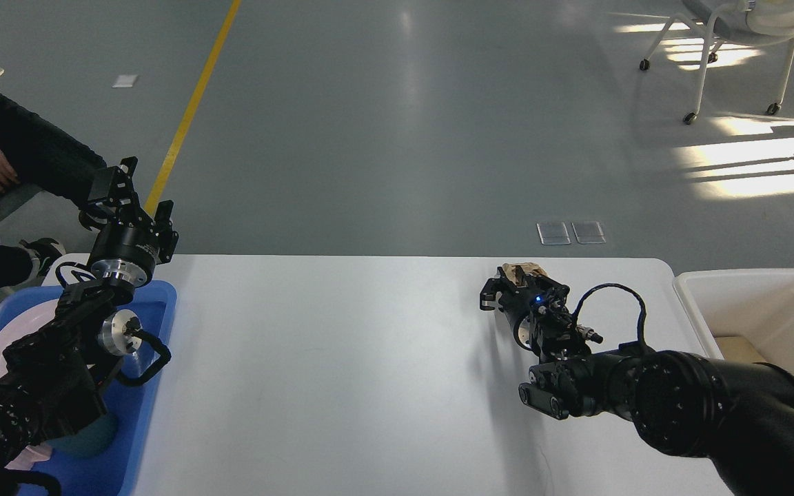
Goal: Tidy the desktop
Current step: 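Lift the crumpled paper and drop it into the white bin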
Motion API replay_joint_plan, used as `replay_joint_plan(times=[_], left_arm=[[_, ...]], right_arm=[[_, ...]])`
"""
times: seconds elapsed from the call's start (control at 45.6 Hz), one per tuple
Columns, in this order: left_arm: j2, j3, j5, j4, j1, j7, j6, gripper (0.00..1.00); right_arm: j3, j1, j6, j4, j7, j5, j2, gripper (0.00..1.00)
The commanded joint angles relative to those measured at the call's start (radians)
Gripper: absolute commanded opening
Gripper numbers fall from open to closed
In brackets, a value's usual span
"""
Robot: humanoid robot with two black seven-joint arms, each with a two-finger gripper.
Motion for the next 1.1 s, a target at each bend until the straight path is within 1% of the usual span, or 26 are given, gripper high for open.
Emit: replay_joint_plan(times=[0.0,0.066,0.263,0.351,0.483,0.504,0.614,0.746,0.877,0.943,1.075], left_arm=[[0.0,0.0,0.0,0.0,0.0,0.0,0.0,0.97],[0.0,0.0,0.0,0.0,0.0,0.0,0.0,0.97],[0.0,0.0,0.0,0.002,0.0,0.0,0.0,0.97],[0.0,0.0,0.0,0.0,0.0,0.0,0.0,0.97],[0.001,0.0,0.0,0.0,0.0,0.0,0.0,0.97],[0.0,0.0,0.0,0.0,0.0,0.0,0.0,0.97],[0.0,0.0,0.0,0.0,0.0,0.0,0.0,0.97],[0.0,0.0,0.0,0.0,0.0,0.0,0.0,0.97],[0.0,0.0,0.0,0.0,0.0,0.0,0.0,0.97],[0.0,0.0,0.0,0.0,0.0,0.0,0.0,0.97],[0.001,0.0,0.0,0.0,0.0,0.0,0.0,0.97]], right_arm=[[0.0,0.0,0.001,0.0,-0.001,0.001,0.0,0.07],[-0.001,0.0,0.001,-0.001,-0.001,0.001,0.0,0.0],[-0.001,0.032,-0.007,0.025,-0.006,0.002,-0.002,0.0],[-0.008,0.092,-0.007,0.097,-0.006,0.002,-0.02,0.0],[0.008,0.211,-0.007,0.244,-0.006,0.002,-0.116,0.0],[0.011,0.25,-0.008,0.291,-0.004,0.002,-0.141,0.0],[0.023,0.334,-0.01,0.385,-0.004,0.002,-0.21,0.0],[0.04,0.439,-0.002,0.451,-0.004,0.006,-0.288,0.02],[0.049,0.558,0.01,0.503,-0.003,0.007,-0.377,0.06],[0.049,0.606,0.018,0.505,-0.003,0.01,-0.403,0.07],[0.049,0.678,0.036,0.505,-0.003,0.012,-0.449,0.07]])
